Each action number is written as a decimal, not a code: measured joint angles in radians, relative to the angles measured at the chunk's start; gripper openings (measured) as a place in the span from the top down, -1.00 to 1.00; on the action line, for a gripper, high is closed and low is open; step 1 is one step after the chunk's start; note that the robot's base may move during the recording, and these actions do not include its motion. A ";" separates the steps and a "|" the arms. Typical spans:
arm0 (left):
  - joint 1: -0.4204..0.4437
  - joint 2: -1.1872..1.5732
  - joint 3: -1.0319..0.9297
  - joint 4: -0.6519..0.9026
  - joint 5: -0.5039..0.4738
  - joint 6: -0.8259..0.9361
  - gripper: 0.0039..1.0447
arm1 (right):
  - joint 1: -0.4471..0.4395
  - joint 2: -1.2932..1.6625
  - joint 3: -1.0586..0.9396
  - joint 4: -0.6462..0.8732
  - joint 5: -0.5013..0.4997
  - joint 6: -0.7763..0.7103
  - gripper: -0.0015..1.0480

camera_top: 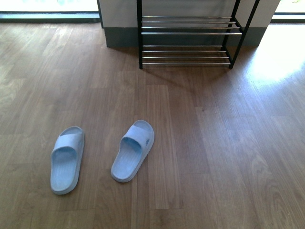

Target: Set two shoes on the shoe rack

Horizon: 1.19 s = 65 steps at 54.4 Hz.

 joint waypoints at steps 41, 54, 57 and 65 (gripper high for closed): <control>0.000 0.000 0.000 0.000 0.000 0.000 -0.83 | 0.000 0.000 0.000 0.000 0.000 0.000 -0.82; 0.000 0.000 0.000 0.000 0.000 0.000 -0.83 | 0.000 0.000 0.000 0.000 0.000 0.000 -0.82; 0.000 0.000 0.000 0.000 0.000 0.000 -0.83 | 0.000 0.000 0.000 0.000 0.000 0.000 -0.82; 0.000 0.000 0.000 0.000 0.002 0.000 -0.83 | 0.000 0.000 0.000 0.000 0.003 0.000 -0.82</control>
